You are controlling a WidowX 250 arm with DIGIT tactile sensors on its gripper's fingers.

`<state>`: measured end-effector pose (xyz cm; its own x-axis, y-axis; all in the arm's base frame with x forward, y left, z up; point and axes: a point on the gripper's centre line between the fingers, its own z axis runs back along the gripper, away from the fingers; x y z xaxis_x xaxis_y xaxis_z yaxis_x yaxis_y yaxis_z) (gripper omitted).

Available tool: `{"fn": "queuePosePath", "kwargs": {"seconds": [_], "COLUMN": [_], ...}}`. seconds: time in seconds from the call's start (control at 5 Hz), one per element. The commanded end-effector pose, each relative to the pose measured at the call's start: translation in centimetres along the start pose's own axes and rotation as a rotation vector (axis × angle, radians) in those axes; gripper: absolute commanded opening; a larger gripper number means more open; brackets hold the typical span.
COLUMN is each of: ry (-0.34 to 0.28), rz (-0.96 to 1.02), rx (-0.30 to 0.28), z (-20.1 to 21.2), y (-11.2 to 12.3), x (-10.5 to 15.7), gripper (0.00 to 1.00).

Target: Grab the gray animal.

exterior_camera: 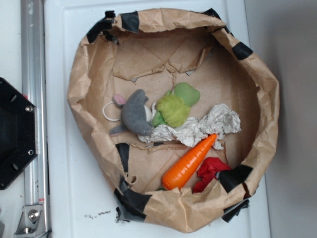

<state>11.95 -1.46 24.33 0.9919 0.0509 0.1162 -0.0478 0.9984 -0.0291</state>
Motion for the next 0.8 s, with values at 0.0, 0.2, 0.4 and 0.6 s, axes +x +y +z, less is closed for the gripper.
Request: {"fn": "queuePosePath", "kwargs": {"seconds": [0.0, 0.2, 0.4, 0.6], "ry": [0.0, 0.064, 0.114, 0.129], "rz": [0.0, 0.146, 0.19, 0.209], "rx": [0.0, -0.023, -0.004, -0.012], "z": [0.0, -3.2, -8.1, -11.2], "y": [0.0, 0.9, 2.8, 4.2], "x": [0.0, 4.7, 9.1, 11.7], "gripper": [1.0, 1.0, 1.0, 1.0]}}
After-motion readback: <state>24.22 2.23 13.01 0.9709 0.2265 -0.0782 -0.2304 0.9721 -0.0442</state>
